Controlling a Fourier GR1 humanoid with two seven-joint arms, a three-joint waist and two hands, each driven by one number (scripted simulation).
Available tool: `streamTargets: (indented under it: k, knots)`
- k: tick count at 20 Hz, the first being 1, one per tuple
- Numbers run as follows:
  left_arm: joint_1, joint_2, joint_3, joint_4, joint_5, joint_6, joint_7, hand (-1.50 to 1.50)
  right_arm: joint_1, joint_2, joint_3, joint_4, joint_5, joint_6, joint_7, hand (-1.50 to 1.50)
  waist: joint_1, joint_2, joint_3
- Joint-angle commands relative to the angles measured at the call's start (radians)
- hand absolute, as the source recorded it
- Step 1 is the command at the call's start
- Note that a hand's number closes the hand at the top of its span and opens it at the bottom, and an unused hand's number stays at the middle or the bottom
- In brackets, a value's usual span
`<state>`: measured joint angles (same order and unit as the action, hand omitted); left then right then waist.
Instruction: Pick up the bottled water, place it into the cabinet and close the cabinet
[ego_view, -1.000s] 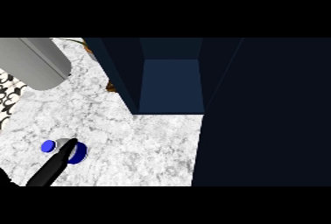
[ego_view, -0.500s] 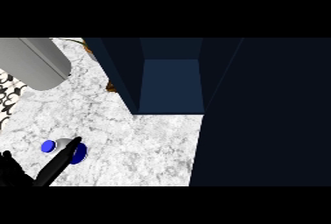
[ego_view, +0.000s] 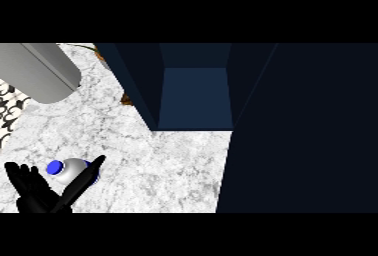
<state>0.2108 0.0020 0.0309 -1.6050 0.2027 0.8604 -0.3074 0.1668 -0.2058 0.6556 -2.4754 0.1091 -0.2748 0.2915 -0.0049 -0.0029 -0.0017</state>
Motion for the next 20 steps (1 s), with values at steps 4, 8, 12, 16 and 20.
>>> streamTargets:
  k: [4,8,12,16,20]
  knots:
    - [-0.111,-0.002,0.025,0.239,0.169,-0.005,-0.208,-1.50,0.003,-0.043,0.051,-0.167,0.120,-0.017,0.133,-1.50,-0.005,0.000,0.000]
    - [-0.131,-0.002,0.045,0.340,0.265,-0.039,-0.319,-1.50,-0.032,-0.015,0.039,-0.104,0.136,-0.050,0.085,-1.50,-0.003,0.001,-0.001]
    - [-0.138,-0.002,0.105,0.393,0.282,-0.093,-0.365,-1.50,0.030,-0.091,-0.006,-0.155,0.057,-0.023,0.055,-1.50,-0.003,0.001,0.001]
    - [-0.146,-0.002,0.130,0.462,0.305,-0.140,-0.406,-1.50,0.009,-0.038,0.134,-0.105,0.169,-0.069,0.042,-1.50,-0.002,0.000,0.001]
    - [-0.159,-0.002,0.099,0.564,0.415,-0.147,-0.539,-1.50,-0.026,-0.046,0.081,-0.141,0.129,-0.083,0.113,-1.50,-0.002,0.001,0.000]
